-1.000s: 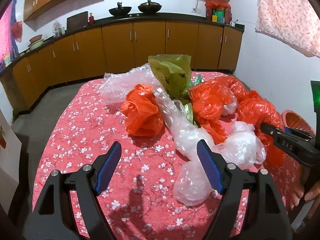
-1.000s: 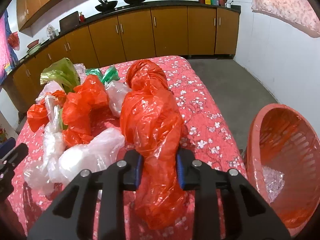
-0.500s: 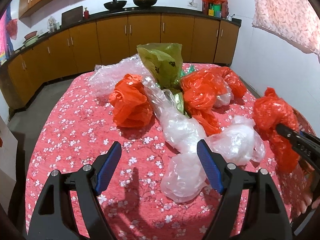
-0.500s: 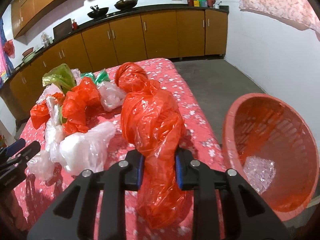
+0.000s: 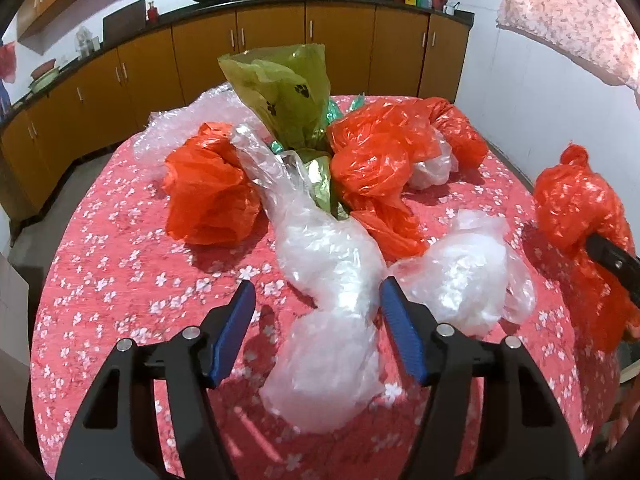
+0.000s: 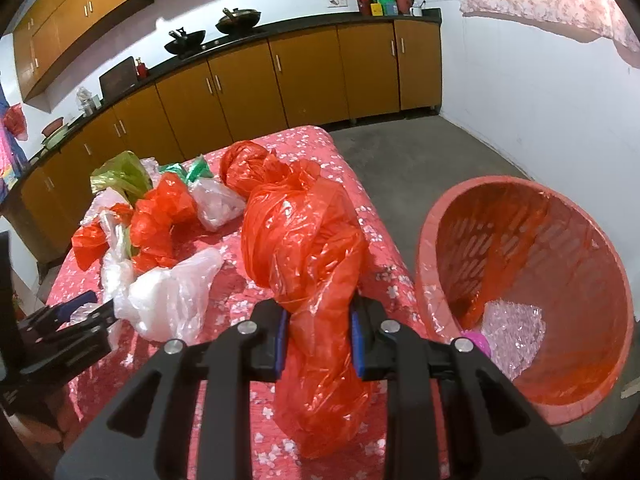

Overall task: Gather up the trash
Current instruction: 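Grasp the clear plastic bag with the left tool while the right tool holds the red bag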

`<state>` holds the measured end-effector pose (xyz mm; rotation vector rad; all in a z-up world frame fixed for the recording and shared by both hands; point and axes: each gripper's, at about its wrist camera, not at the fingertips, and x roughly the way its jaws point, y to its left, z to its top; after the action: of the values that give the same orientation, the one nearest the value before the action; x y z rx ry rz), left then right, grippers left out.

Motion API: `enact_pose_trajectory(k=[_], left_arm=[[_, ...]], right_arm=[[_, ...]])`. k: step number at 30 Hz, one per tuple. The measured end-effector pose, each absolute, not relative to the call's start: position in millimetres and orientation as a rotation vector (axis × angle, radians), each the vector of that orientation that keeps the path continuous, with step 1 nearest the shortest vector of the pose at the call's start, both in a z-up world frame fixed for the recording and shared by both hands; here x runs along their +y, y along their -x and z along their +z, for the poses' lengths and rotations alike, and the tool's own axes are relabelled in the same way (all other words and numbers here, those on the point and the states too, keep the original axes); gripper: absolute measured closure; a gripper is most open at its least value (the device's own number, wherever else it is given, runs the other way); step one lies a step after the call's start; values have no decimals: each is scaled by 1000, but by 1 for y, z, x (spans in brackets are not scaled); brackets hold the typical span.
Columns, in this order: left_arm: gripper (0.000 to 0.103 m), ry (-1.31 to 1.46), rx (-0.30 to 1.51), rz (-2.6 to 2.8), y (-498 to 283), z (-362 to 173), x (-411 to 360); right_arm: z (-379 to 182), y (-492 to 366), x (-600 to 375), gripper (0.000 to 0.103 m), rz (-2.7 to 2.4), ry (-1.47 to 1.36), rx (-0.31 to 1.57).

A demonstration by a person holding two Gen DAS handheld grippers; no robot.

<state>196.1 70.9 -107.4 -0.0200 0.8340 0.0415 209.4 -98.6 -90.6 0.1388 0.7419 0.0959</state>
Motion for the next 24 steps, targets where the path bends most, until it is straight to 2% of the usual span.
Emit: enact_pose_trajectory(k=[8,14,24], left_arm=[[63,17,851,33,-201,-112,68],[70,13,842,26,-192,-109,68],[72,-1,769,19,-163,-83,65]], right_arm=[[-91,-207,-97,78,101,-132,747],[-90,-205,-97,78,101,-132,741],[-78,-188,-95,78,111,-129,716]])
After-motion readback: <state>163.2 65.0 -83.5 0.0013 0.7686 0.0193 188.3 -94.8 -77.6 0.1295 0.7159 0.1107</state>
